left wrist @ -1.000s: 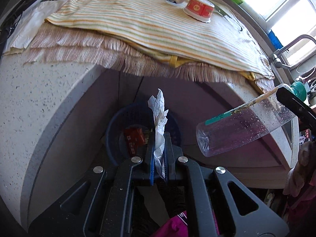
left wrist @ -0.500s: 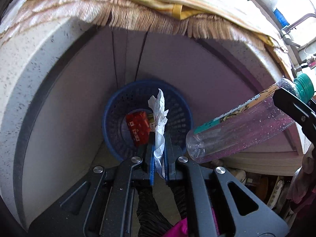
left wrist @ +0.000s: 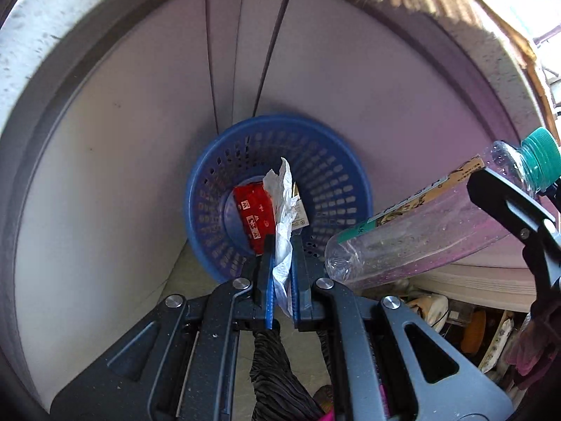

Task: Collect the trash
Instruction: 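Open both tools to drop the tissue and water bottle into the basket, then move both tools back over the cloth toward the red-and-white cup and plastic strip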

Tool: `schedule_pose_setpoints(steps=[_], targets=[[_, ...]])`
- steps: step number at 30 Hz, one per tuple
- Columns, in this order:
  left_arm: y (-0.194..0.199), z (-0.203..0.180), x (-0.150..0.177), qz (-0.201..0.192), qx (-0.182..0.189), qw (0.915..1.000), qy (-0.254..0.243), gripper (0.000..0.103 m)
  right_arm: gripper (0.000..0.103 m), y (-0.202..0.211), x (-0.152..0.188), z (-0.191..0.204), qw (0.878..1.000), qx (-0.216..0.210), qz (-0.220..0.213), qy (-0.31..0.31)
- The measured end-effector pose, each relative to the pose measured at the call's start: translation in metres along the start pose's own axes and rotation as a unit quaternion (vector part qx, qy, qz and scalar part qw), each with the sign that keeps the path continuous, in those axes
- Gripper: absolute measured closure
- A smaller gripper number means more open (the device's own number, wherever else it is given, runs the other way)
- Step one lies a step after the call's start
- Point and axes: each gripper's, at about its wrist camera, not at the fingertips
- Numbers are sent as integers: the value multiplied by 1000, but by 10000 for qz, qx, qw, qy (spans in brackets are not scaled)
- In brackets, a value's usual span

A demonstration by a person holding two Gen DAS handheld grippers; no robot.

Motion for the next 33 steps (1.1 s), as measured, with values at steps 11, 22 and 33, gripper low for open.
schedule_pose_setpoints(steps=[11, 22, 33], targets=[[-15, 1, -6, 132, -152, 9998, -75, 97, 43, -27, -2, 9, 9997, 54, 235, 104], [-8, 1, -8, 95, -270, 9996, -68, 65, 31, -31, -5, 2, 9992, -105, 379, -43], [2, 12, -8, 6, -189, 9997, 166, 57, 18, -4, -14, -9, 9992, -278, 262, -77]])
Point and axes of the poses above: each gripper's, at about its wrist camera, not at the fingertips, and y roughly against the way its jaws point, z to its left, x to its underside, and after that the axes turned 2 degrees about z, right-handed
